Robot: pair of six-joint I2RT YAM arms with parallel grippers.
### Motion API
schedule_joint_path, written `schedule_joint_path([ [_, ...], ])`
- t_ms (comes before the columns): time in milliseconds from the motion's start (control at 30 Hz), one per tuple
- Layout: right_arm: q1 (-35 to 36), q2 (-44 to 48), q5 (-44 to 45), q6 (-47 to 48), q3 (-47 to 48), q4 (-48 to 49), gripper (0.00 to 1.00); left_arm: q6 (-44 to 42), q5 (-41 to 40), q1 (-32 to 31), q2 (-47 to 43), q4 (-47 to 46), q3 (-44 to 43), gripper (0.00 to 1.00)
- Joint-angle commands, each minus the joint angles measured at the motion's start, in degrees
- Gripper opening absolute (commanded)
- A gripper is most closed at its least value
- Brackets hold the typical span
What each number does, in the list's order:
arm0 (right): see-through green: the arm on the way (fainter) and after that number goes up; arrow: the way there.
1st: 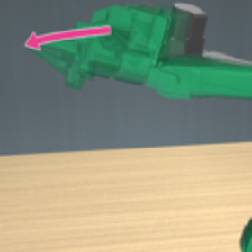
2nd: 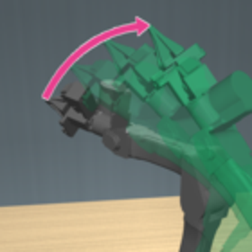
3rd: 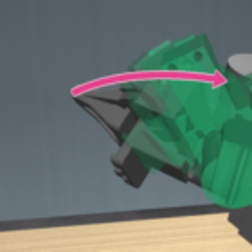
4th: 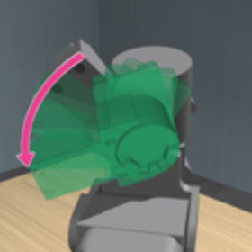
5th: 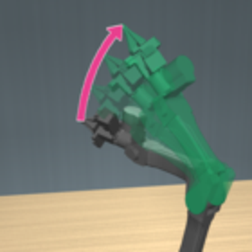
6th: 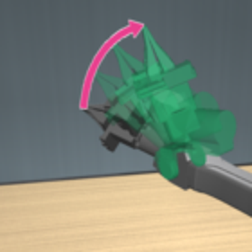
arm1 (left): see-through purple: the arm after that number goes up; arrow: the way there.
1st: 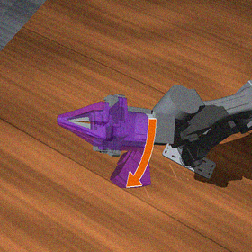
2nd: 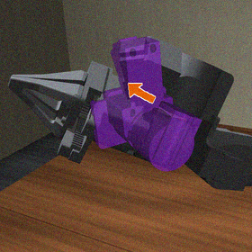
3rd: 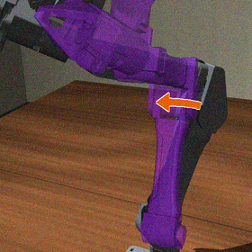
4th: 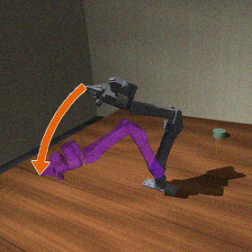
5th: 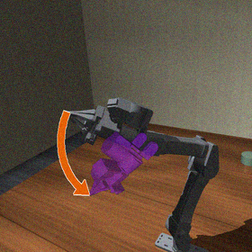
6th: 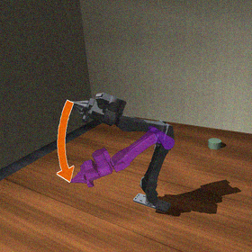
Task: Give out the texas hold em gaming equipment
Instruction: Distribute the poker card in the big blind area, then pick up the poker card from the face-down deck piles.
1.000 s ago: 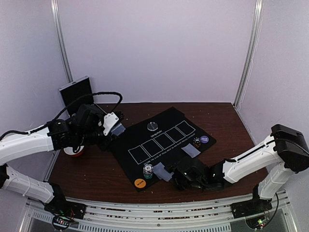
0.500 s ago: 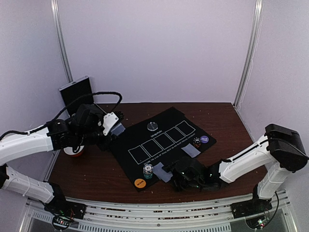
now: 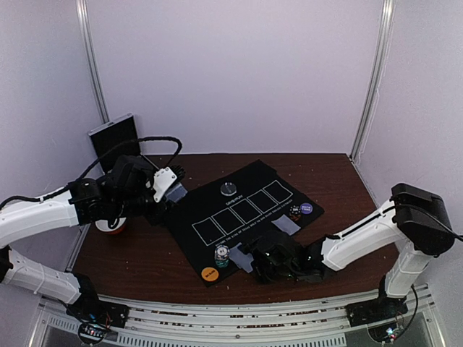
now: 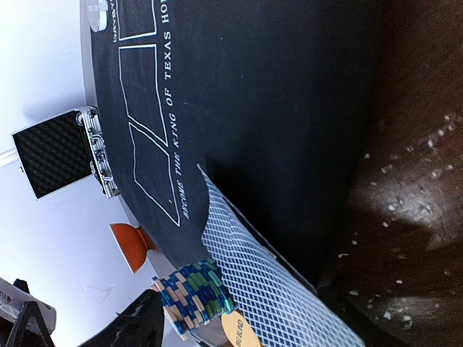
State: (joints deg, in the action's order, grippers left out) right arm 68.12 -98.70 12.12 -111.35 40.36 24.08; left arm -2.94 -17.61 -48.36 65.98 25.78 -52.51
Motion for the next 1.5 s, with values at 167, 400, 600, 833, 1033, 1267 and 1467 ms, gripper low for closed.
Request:
schedule_joint_path([
  [167,-1.07,-2.58,-0.58,1.27,2.12,-2.45,0.75,-0.96,-0.42,0.40,-1.11,-2.14,-0.06,0.50],
  [400,-1.10,-3.37,-1.12,1.32,3.16,-3.15,0.77,-0.93,-0.40,0.45,-1.20,-2.23,0.16,0.50],
  [600,-1.06,-1.59,-1.72,1.58,2.37,-4.12,0.87,-1.11,-0.42,0.45,-1.46,-2.23,0.31,0.50],
  [833,-1.12,3.63,-1.60,0.35,-0.92,-4.97,1.00,-1.24,-0.02,0.46,-1.46,-2.31,0.32,0.50],
  [1033,-1.60,12.56,0.73,1.80,-3.35,-14.17,1.00,-2.24,1.67,0.45,-1.64,-1.83,-0.04,0.50],
  [1267,-5.58,27.18,8.37,18.33,-3.70,-22.06,1.00,-4.36,4.15,0.37,-1.95,-1.08,-0.83,0.50],
  [1467,-18.77,23.66,-17.27,68.02,11.80,-17.93,1.00,-7.70,11.53,0.43,-2.68,-0.14,-1.66,0.50],
])
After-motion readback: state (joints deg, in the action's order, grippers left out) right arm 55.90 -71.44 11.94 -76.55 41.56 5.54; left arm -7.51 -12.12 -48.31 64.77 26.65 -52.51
